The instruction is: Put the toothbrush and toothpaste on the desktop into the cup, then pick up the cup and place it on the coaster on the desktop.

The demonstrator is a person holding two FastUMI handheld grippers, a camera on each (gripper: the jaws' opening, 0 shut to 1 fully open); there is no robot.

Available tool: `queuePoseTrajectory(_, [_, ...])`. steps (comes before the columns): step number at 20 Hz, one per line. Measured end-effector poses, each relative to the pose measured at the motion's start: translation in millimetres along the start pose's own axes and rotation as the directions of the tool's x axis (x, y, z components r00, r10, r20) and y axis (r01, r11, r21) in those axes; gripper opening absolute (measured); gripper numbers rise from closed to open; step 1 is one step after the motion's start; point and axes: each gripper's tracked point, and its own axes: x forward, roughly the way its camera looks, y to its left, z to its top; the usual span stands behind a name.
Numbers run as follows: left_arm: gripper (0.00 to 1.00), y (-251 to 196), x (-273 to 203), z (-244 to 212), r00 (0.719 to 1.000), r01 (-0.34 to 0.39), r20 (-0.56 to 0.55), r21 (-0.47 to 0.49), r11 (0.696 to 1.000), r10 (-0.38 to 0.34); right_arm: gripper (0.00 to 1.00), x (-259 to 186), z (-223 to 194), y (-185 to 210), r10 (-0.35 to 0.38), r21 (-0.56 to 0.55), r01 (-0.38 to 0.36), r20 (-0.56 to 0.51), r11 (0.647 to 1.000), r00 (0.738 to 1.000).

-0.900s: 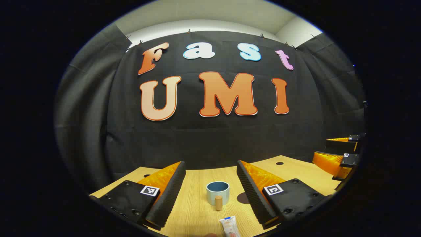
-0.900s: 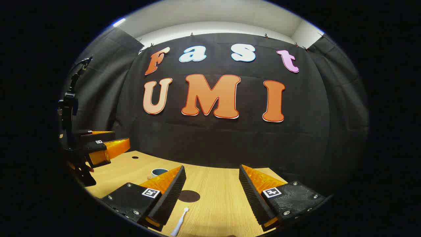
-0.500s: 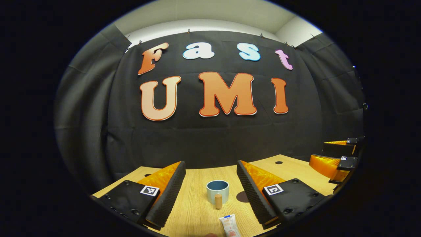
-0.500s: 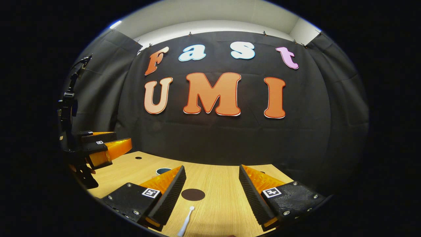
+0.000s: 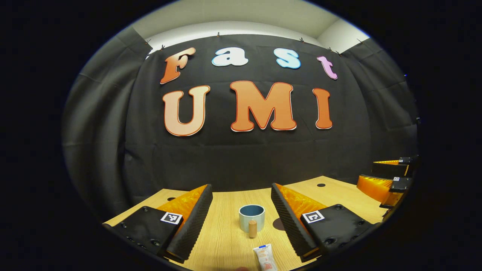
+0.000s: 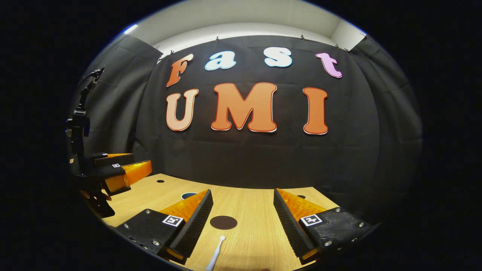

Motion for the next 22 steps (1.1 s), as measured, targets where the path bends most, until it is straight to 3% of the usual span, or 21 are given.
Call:
queuePoseTrajectory(10, [1.0,-8.4,14.9,-39.9,0.983,0.056,-0.176,0.001,0.998,-0.055,0.97,7.2,-16.7,-1.5,0.041,0.004,-0.041,-0.142,0.999,0.989])
queuePoseTrajectory(18, [1.0,-22.8,21.8,-78.0,0.92,0.134,-0.365,-0.055,0.989,-0.145,0.98,19.2,-54.3,5.6,0.097,0.048,-0.086,-0.34,0.995,0.935])
queuePoseTrajectory(22, [1.0,-25.6,15.1,-91.7,0.857,0.176,-0.48,-0.073,0.982,-0.189,0.97,21.6,-63.9,10.8,0.127,0.079,-0.103,-0.418,0.992,0.899])
